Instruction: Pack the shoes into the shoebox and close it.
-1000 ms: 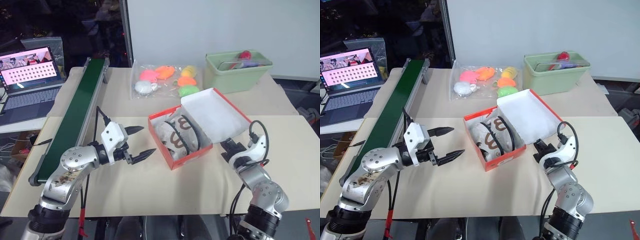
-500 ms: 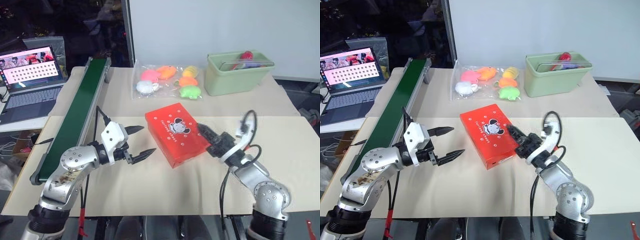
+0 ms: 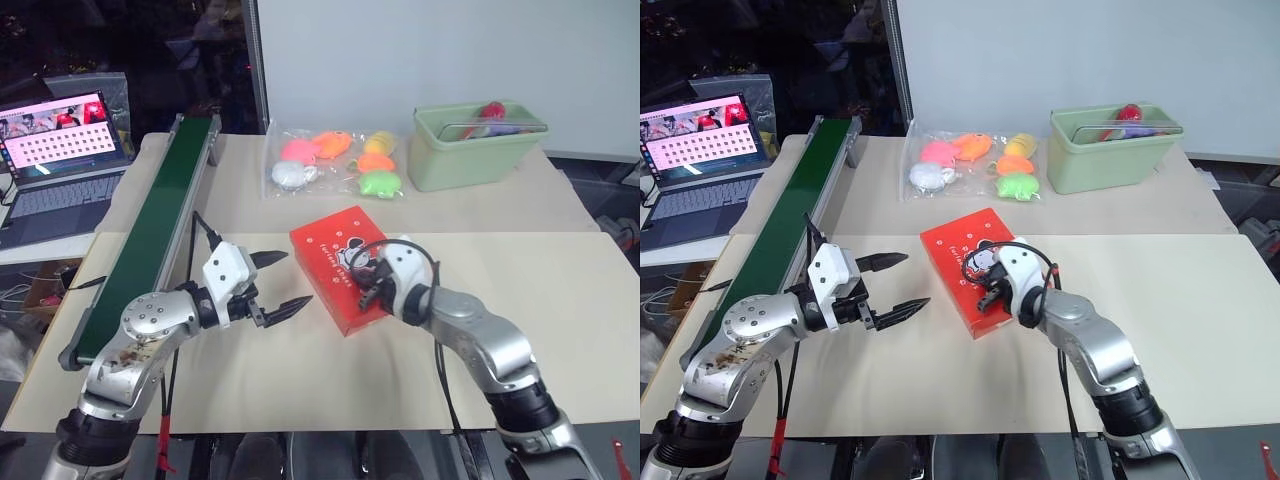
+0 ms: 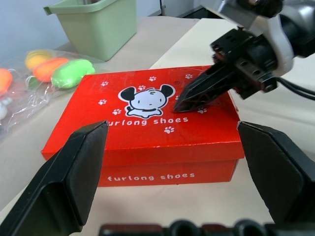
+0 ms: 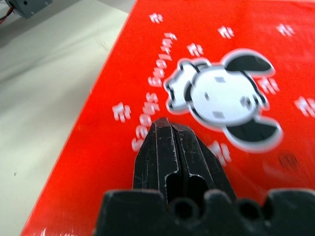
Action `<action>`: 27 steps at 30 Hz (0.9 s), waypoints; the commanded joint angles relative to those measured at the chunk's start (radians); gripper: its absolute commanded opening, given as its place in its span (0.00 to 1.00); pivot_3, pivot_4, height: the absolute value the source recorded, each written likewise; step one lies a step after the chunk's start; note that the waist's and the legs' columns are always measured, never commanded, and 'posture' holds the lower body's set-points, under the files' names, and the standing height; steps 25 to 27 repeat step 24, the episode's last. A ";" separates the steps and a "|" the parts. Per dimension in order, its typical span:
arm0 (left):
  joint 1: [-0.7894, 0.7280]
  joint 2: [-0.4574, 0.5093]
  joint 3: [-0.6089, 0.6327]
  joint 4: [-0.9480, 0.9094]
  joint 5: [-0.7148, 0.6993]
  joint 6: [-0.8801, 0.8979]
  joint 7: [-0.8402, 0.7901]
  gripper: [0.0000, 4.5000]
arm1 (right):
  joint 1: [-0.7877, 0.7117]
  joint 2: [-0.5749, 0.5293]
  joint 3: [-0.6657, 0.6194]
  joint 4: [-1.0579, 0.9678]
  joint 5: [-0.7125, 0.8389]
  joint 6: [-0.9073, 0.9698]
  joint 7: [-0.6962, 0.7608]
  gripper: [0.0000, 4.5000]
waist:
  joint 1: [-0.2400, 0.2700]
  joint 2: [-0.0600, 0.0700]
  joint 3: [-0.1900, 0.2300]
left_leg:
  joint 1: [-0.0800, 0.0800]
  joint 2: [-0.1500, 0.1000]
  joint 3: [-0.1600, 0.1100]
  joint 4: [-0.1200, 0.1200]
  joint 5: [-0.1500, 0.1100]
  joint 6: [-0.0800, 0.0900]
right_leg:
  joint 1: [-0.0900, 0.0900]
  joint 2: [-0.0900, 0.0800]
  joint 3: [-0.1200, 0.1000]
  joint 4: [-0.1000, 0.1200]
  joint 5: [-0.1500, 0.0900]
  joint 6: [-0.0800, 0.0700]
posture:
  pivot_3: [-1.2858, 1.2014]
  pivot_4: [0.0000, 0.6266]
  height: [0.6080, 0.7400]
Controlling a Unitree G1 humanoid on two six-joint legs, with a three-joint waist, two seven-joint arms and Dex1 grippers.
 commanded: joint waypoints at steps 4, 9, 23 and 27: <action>0.004 0.001 0.016 -0.046 -0.011 -0.007 0.013 1.00 | -0.016 0.006 0.019 0.015 -0.048 -0.016 0.047 0.00 | 0.000 0.000 0.000 | 0.000 0.000 0.000 0.000 0.000 0.000 | 0.000 0.000 0.000 0.000 0.000 0.000 | 0.52 0.24 0.92; -0.001 -0.048 0.062 -0.019 -0.026 0.038 0.111 1.00 | 0.008 0.013 -0.021 0.010 -0.036 -0.001 0.067 0.00 | 0.000 0.000 0.000 | 0.000 0.000 0.000 0.000 0.000 0.000 | 0.000 0.000 0.000 0.000 0.000 0.000 | 0.52 0.24 0.92; -0.031 -0.292 0.268 0.109 0.048 0.087 0.572 1.00 | 0.017 0.004 -0.596 0.047 0.064 -0.116 -0.107 0.00 | 0.013 0.000 0.000 | -0.001 0.000 0.000 0.000 0.000 0.000 | 0.000 0.000 -0.001 -0.001 0.000 0.001 | 0.52 0.24 0.92; -0.028 -0.303 0.279 0.120 0.055 0.083 0.592 1.00 | 0.035 -0.023 -0.568 0.059 0.018 -0.144 -0.103 0.00 | 0.013 0.000 0.000 | -0.001 0.000 0.000 0.000 0.000 0.000 | 0.000 0.000 -0.002 -0.001 0.000 0.001 | 0.52 0.24 0.92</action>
